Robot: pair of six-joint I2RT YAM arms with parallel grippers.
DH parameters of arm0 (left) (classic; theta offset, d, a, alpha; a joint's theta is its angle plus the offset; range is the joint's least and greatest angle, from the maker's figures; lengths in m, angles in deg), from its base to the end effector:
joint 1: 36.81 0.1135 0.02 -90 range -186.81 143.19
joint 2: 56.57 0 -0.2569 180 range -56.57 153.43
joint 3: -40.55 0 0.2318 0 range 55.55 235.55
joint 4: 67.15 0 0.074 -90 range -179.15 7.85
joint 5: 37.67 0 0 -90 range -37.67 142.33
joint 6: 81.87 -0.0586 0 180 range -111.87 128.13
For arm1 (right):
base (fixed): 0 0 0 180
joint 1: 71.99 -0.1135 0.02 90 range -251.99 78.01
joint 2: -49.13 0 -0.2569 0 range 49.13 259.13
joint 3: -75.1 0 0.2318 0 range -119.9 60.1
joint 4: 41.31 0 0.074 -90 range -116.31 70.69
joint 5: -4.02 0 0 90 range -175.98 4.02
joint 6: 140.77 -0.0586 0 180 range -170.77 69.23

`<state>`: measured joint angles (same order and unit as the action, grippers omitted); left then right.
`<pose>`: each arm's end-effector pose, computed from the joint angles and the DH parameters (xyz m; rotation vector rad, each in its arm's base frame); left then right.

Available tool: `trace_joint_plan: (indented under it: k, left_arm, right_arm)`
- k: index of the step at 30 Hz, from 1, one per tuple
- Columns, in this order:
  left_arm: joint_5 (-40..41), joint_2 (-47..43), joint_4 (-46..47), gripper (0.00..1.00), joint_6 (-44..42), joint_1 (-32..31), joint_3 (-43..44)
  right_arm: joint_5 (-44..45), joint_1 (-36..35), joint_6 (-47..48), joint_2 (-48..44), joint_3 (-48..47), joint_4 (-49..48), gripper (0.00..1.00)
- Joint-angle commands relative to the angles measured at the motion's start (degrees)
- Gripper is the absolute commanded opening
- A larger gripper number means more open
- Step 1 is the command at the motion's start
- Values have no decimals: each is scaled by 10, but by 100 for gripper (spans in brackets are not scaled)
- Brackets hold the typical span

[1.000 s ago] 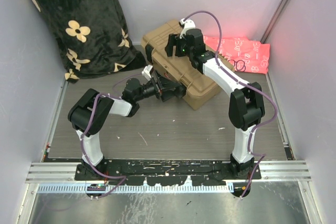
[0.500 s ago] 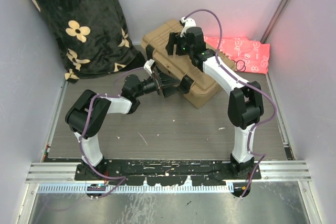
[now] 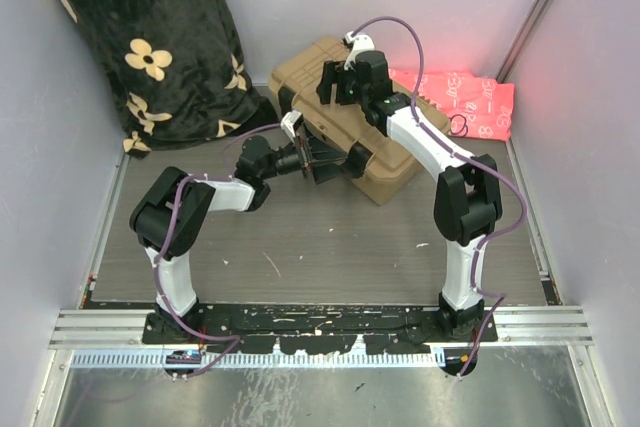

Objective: Pack the tool kit

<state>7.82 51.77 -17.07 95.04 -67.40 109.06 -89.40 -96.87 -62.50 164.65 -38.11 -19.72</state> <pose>0.3172 -0.2352 0.2295 -0.0679 1.8855 -2.0937 0.4371 0.2066 0.2823 -0.2700 1.9999 0.4695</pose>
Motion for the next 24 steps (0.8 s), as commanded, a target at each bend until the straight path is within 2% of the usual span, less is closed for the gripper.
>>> trace_joint_plan:
  k: [1,17,24]
  left_arm:
    - [27,-10,52,88,-30,-11,63]
    - [44,26,-53,88,-96,-22,107]
    - [106,12,-167,89,-184,-28,113]
  right_arm:
    - [-56,-24,-63,138,91,396,80]
    - [-52,-24,-61,130,93,399,80]
    - [-52,-24,-63,128,96,396,80]
